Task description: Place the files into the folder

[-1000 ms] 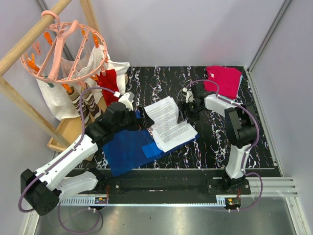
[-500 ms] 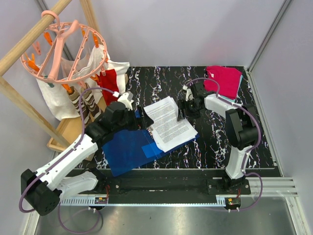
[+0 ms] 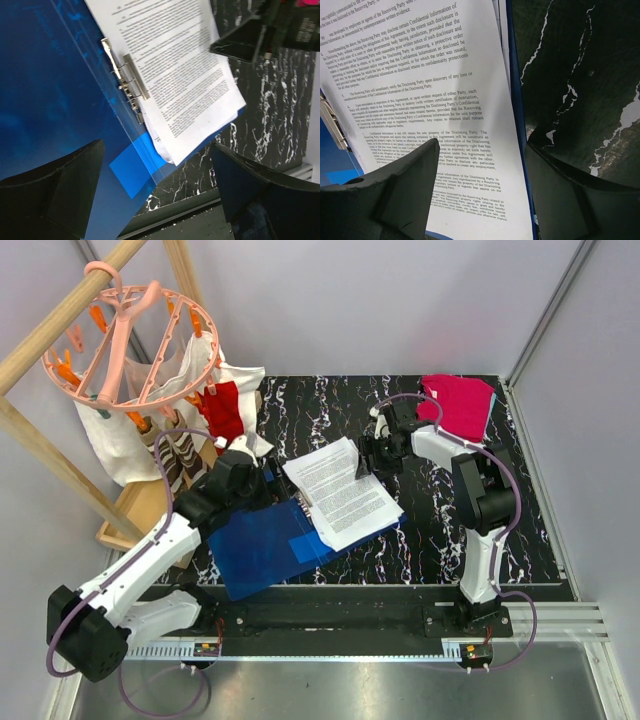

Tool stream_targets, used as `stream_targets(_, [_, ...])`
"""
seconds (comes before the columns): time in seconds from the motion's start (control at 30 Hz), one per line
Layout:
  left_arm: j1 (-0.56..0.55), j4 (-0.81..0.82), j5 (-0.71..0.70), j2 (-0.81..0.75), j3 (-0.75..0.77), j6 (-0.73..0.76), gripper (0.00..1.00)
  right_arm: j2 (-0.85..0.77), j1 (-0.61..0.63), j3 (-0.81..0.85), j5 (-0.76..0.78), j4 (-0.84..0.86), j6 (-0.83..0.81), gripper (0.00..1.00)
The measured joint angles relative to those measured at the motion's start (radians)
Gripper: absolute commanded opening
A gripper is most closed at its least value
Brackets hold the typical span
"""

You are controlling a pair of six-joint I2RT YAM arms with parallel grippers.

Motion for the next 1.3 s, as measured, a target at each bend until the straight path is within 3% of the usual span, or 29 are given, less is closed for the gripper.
stream_targets(0.17, [0.056,0.022,0.029,0.068,-0.031,-0.035,0.9,-0.008,0.001,0.0,0.002,0.003,0.024,0.79])
stream_targets(0.33, [0.146,0.112,0.132,0.147,-0.062,-0.06,0.88,-0.111,0.003,-0.033,0.127,0.001,0.078,0.78])
stream_targets(0.53, [0.206,0.297,0.23,0.291,-0.084,-0.09,0.81,-0.263,0.014,-0.127,0.033,0.107,0.211,0.42])
stream_targets(0.6, [0.209,0.344,0.235,0.332,-0.084,-0.094,0.76,-0.266,0.035,-0.163,0.0,0.154,0.246,0.25])
stream_targets(0.77, [0.219,0.44,0.246,0.436,-0.078,-0.097,0.7,-0.235,0.111,-0.24,-0.053,0.241,0.323,0.0])
stream_targets(1.3, [0.22,0.549,0.238,0.591,-0.048,-0.07,0.68,-0.103,0.137,-0.274,-0.069,0.347,0.356,0.0])
